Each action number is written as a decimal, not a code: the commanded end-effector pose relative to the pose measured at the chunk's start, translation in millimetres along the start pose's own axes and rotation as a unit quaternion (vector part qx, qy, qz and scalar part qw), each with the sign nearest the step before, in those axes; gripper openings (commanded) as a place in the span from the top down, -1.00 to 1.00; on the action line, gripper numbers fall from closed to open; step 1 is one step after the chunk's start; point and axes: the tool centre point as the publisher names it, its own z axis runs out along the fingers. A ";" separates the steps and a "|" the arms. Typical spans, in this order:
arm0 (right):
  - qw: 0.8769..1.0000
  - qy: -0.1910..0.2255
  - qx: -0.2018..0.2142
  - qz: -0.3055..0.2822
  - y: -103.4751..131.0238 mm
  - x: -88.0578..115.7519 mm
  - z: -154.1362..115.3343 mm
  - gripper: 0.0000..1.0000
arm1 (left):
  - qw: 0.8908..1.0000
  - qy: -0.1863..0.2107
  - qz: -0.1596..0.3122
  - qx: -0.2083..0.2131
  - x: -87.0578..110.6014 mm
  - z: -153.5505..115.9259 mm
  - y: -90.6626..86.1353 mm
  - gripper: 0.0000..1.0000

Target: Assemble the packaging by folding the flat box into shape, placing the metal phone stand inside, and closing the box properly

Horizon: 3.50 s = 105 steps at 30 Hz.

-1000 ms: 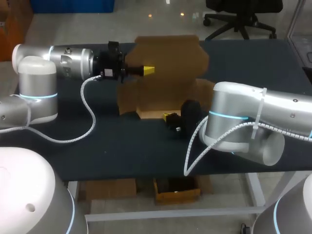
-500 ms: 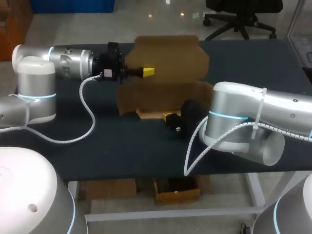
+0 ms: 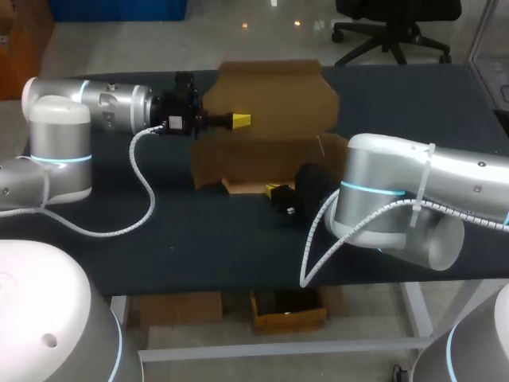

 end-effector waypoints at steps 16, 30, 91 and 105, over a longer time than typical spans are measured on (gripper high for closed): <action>1.000 -0.002 0.000 0.000 -2.0 0.7 3.1 1.00 | 1.000 0.004 -0.007 0.000 -0.2 -0.2 10.8 1.00; 1.000 -0.002 0.000 0.000 -2.0 0.7 3.1 1.00 | 1.000 0.001 -0.005 0.000 0.2 0.2 11.9 1.00; 0.998 0.009 -0.041 -0.037 15.5 16.4 -70.5 1.00 | 1.000 -0.005 0.006 -0.001 3.4 0.7 9.6 1.00; 0.995 0.029 -0.014 -0.096 19.6 4.7 -135.0 1.00 | 1.000 -0.005 0.006 -0.001 3.4 0.7 9.6 1.00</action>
